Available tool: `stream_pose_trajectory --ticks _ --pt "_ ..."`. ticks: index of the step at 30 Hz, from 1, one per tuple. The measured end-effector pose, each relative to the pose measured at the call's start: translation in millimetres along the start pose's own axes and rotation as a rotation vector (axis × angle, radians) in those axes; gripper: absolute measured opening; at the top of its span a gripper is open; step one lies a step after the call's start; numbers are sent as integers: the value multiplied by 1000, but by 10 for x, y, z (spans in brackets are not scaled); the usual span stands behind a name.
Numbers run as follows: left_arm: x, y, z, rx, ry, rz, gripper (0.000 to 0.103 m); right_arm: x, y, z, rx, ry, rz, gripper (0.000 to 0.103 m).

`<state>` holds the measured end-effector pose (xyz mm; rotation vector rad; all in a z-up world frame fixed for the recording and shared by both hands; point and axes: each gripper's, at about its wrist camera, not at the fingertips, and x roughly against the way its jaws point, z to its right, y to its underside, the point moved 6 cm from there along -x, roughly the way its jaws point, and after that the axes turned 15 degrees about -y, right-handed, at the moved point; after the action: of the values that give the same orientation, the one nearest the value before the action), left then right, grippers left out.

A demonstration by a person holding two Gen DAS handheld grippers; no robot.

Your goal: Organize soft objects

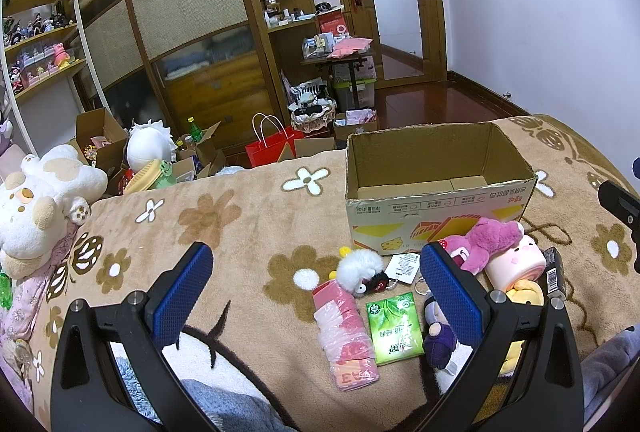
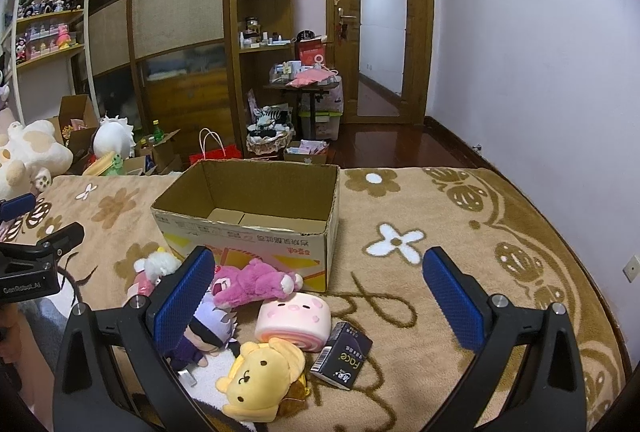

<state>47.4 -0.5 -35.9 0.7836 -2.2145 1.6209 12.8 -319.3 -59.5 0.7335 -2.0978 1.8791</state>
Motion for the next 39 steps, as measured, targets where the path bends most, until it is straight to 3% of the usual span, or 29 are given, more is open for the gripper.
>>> stream_pose_trajectory --ticks 23,39 --pt "-4 3 0 -2 -2 -3 102 11 1 -15 -3 2 -3 103" --pt "-458 7 6 56 29 -171 102 -247 159 243 -115 -14 -106 103"
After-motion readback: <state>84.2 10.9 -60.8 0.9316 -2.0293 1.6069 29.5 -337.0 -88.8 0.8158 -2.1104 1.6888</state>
